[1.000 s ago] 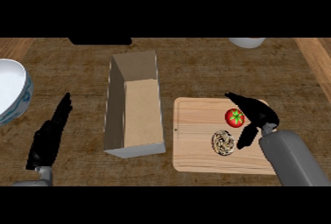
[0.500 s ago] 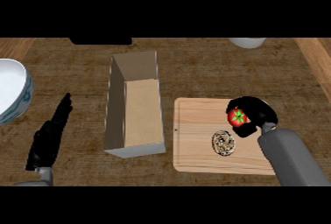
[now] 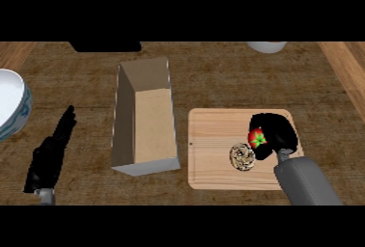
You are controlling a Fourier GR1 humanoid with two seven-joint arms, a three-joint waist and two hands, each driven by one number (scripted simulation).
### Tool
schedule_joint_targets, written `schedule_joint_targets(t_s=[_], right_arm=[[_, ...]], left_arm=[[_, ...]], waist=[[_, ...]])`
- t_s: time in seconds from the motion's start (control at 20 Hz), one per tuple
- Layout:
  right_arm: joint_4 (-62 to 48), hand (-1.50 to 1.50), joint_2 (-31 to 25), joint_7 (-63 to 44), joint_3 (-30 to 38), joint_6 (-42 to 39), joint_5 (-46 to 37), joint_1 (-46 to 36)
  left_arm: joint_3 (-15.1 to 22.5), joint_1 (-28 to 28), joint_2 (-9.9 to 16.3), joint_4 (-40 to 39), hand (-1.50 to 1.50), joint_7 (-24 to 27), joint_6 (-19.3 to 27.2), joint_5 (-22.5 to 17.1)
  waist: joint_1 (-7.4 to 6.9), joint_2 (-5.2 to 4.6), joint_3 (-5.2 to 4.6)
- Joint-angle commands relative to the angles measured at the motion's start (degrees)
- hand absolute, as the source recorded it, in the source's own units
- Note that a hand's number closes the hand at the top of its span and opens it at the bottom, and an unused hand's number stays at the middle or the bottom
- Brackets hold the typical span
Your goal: Pick the tomato from the cutting board and place it in the cardboard box
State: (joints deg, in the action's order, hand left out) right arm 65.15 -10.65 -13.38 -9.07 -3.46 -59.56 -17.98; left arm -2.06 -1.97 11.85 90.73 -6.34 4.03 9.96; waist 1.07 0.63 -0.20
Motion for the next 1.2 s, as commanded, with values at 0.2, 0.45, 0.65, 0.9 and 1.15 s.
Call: schedule_joint_targets(t_s=[0.2,0.45,0.65,0.9,1.15], right_arm=[[14.14,1.5,10.38,-28.55,-7.01,10.93,-12.33,16.97],[31.13,1.5,10.56,-42.83,-18.37,7.16,-23.22,25.45],[45.75,1.5,10.61,-48.95,-30.65,5.14,-26.8,27.32],[56.88,1.5,10.63,-49.97,-40.13,9.66,-30.94,23.08],[57.09,1.5,10.49,-55.82,-44.6,6.29,-28.56,12.0]], left_arm=[[-0.75,-4.33,-0.23,0.48,0.0,2.27,1.09,0.43],[-2.25,-3.44,0.87,0.15,0.0,1.58,-0.4,-1.3],[0.33,-1.21,-0.84,-0.86,0.0,1.38,0.62,0.99],[-1.14,-0.86,1.29,0.85,0.0,0.18,-2.19,-1.36],[0.18,2.51,-0.51,-1.7,0.0,-0.13,-0.13,0.98]], waist=[[2.28,1.08,-0.1],[1.84,0.74,-0.11],[0.56,0.05,0.08],[-0.6,0.1,0.14],[-1.44,-0.53,0.13]])
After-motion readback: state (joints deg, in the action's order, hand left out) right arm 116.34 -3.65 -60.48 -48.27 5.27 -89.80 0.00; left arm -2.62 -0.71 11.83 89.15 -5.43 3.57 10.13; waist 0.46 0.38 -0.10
